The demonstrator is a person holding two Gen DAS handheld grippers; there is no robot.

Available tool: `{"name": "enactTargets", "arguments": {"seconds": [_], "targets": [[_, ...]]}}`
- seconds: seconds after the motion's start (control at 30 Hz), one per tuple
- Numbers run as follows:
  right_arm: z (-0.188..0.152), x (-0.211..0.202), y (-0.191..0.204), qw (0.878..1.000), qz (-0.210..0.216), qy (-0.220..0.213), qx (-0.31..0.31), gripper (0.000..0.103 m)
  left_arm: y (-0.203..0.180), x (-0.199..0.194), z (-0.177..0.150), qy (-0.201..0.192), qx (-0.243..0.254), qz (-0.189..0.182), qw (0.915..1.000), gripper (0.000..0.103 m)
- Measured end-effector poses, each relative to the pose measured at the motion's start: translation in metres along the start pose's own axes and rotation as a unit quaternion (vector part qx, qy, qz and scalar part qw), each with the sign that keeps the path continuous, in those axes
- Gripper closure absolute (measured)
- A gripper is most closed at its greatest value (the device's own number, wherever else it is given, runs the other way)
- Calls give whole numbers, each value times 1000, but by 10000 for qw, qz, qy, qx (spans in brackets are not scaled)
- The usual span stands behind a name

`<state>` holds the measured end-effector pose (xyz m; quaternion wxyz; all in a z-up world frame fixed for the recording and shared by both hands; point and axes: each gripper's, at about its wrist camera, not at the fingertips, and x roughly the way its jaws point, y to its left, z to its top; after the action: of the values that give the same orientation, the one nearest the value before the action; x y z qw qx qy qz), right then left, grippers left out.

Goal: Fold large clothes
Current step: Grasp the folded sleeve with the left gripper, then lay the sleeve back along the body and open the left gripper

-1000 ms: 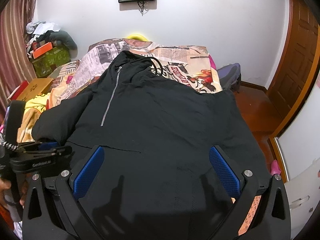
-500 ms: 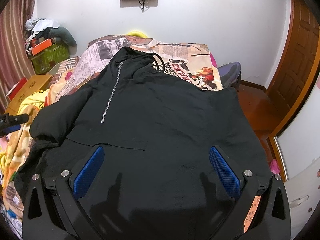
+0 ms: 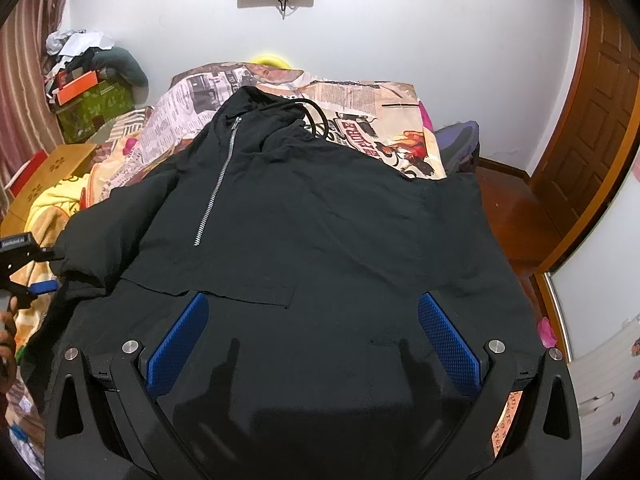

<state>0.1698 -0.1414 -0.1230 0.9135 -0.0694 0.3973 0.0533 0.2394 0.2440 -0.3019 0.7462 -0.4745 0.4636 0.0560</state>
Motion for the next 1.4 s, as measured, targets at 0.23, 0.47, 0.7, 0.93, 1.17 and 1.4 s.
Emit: {"name": "enactTargets", "arguments": {"seconds": [0.23,0.47,0.7,0.93,1.17,1.4], "targets": [[-1,5,-2,9999,-81,92,-25,0,6,13,20,-287,-254,198,9991,36],[0,4,-10,9999,-79,80,59,0,-36,0,15,-1054,978,1568,9771,91],[2,-5,-20,9998,-53,-31,190,0,-120,-39,-15,-1956,2352,1645,9377,95],[1,-16,-39,9991,-62,-149,394,0,-206,-75,-59,-2319,3217,817,9143,96],[1,-22,-59,9984,-167,-228,492,0,-278,-67,-110,-1956,3945,38,8978,99],[-1,-24,-77,9976,-271,-217,598,0,-312,-7,-166,-1000,4671,-73,8785,99]]}}
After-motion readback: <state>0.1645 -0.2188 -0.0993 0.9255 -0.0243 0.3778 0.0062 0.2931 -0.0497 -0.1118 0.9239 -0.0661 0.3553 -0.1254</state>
